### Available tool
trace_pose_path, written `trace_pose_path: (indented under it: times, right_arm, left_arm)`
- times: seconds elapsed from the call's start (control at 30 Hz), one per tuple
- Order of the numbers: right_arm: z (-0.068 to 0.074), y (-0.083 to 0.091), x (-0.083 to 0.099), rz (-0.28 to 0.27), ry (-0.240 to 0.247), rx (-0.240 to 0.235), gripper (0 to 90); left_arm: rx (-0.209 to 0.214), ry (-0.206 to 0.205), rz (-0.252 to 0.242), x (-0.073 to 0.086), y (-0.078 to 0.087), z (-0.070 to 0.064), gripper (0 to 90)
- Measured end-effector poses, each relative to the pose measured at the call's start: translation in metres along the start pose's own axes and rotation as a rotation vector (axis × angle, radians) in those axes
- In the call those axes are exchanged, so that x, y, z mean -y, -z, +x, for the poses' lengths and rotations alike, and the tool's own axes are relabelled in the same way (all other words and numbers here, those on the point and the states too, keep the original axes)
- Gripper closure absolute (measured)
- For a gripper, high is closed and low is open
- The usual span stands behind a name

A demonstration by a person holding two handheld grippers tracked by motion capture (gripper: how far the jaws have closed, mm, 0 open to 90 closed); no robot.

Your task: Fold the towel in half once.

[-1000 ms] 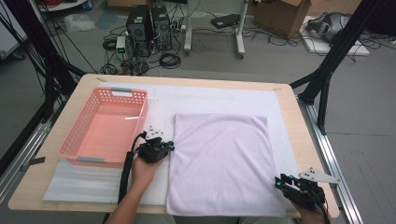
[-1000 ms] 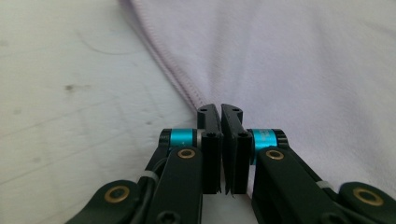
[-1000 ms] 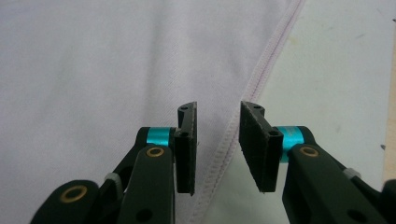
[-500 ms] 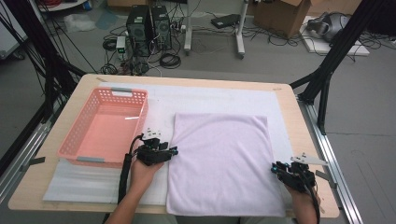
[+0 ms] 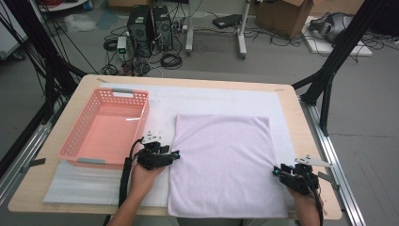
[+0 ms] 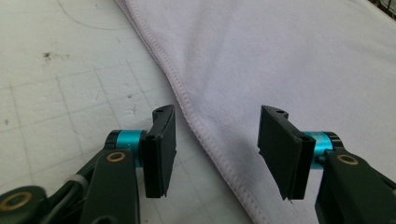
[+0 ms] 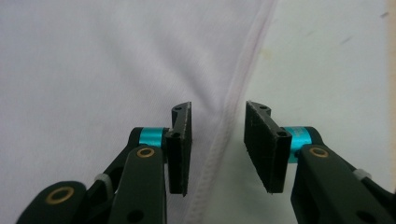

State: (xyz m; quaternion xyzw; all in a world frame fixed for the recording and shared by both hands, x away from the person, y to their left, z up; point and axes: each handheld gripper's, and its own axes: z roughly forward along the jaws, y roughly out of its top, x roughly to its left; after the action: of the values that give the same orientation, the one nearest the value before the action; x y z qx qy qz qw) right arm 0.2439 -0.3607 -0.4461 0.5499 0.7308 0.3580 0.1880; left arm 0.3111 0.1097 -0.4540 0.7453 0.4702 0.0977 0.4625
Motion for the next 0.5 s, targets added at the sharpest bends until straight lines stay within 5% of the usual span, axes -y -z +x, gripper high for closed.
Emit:
trace_pose_path:
  times: [0.03,0.1,0.17,0.23,0.33,0.5]
  right_arm:
    - [0.002,0.0,0.0,-0.003,0.013,0.014,64.5]
    - [0.003,-0.001,-0.002,0.01,0.031,-0.006,83.9]
    - [0.006,-0.001,-0.003,0.019,0.038,-0.007,85.5]
    - [0.004,0.0,-0.002,0.018,0.014,-0.024,86.2]
    - [-0.004,0.007,0.003,0.015,-0.005,-0.034,86.7]
    - [-0.005,0.028,0.017,0.034,0.007,-0.038,86.9]
  left_arm:
    - [0.004,-0.012,0.004,0.0,0.0,-0.001,46.9]
    - [-0.022,-0.028,0.007,0.001,-0.002,-0.004,52.1]
    - [-0.038,-0.075,0.031,0.0,-0.003,-0.01,71.8]
    - [-0.032,-0.056,0.034,0.0,-0.004,-0.011,84.5]
    - [-0.01,-0.01,0.034,0.003,-0.001,-0.01,85.5]
    - [0.071,-0.022,0.058,0.014,0.013,-0.02,85.8]
